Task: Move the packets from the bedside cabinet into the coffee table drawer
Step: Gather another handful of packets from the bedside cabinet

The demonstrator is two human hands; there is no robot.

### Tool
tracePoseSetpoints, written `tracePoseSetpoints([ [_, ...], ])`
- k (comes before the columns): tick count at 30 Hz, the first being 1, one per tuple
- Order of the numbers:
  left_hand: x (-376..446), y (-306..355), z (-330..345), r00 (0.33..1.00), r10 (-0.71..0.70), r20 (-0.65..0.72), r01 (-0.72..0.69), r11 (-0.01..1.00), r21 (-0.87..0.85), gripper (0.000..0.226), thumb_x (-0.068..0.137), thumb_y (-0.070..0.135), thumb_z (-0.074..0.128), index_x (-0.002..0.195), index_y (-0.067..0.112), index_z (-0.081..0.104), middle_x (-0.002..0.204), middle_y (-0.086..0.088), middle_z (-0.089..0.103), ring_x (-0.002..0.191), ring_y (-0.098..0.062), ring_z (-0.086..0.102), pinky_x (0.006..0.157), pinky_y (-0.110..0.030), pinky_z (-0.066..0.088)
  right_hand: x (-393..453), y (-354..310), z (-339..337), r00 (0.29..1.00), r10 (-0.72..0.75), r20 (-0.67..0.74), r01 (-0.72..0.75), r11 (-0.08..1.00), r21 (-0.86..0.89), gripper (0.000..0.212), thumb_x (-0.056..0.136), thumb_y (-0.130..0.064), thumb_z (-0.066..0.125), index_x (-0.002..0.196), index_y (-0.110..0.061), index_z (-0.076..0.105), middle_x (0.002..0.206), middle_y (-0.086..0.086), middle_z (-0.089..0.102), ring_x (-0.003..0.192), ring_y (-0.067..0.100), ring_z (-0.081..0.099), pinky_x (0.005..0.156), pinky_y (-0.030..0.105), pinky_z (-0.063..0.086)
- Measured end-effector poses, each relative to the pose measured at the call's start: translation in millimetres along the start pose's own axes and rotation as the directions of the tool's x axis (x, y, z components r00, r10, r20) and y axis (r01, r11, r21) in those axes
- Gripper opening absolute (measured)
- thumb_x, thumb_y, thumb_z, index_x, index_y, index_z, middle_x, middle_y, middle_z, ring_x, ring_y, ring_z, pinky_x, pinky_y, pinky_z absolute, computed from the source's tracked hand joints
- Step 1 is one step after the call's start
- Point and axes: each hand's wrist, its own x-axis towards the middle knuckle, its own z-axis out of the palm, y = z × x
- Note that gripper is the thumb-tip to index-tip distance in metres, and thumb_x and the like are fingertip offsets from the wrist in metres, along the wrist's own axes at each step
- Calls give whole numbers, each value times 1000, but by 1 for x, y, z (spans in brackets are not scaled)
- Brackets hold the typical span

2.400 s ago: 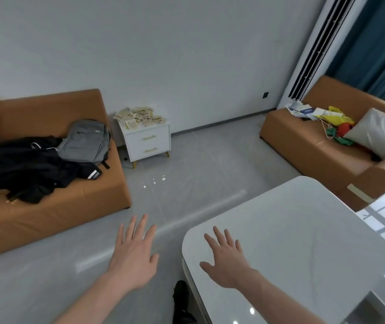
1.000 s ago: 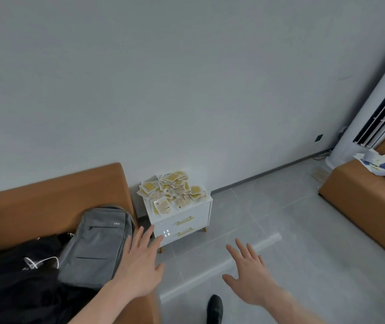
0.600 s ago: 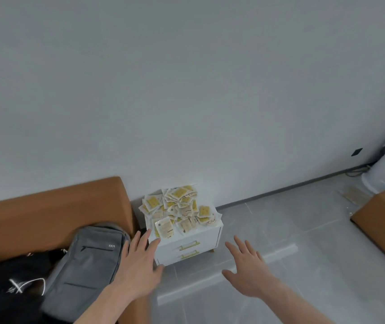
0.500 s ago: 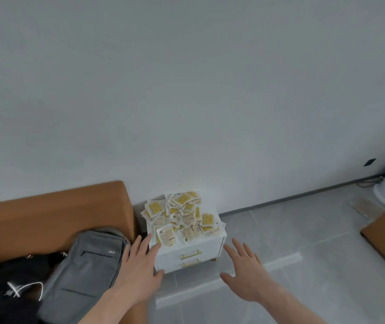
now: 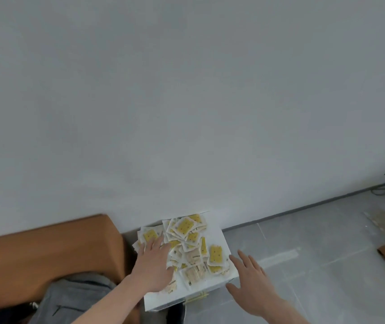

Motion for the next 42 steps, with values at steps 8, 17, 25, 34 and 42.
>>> tracePoseSetpoints([
  [8, 185, -11, 26, 990, 20, 139, -16, 1000, -27, 74, 99, 42, 45, 163, 19, 18, 173, -7, 2, 159, -29, 3, 129, -47, 10, 151, 5, 17, 994, 87, 63, -90, 995, 51, 76, 103, -47, 49, 166, -32, 9, 175, -6, -4, 161, 22, 3, 130, 41, 14],
  [17, 307, -6, 109, 983, -29, 181, 32, 999, -14, 80, 103, 43, 48, 165, 17, 5, 173, -9, -8, 159, -35, -1, 129, -50, 12, 254, 31, 56, 992, 85, 90, -87, 996, 11, 78, 102, -42, 53, 166, -31, 9, 175, -5, -2, 161, 22, 4, 129, 42, 19],
  [25, 359, -23, 175, 986, -105, 132, 114, 991, -65, 86, 103, 48, 48, 165, 22, -5, 172, -7, -16, 158, -39, -10, 129, -55, 9, 338, 49, 96, 996, 35, 79, -34, 999, -8, 76, 103, -40, 53, 166, -29, 10, 174, -5, 0, 160, 21, 10, 126, 40, 27],
  [34, 360, -38, 191, 998, -13, 69, 8, 997, 79, 80, 105, 29, 54, 165, 17, 3, 173, -8, 7, 159, -36, 10, 124, -48, 31, 420, 30, 130, 997, -58, 49, 57, 998, 19, 81, 103, -31, 58, 166, -30, 8, 175, -3, 1, 160, 24, 8, 126, 44, 29],
  [42, 347, -71, 192, 997, 67, -35, -67, 998, 21, 80, 92, 4, 62, 160, 32, 31, 165, 7, 35, 149, -18, 40, 108, -39, 51, 473, 13, 148, 973, -180, 142, 192, 979, -74, 97, 94, -3, 62, 167, -30, 4, 174, -6, -6, 161, 30, -2, 129, 49, 20],
])
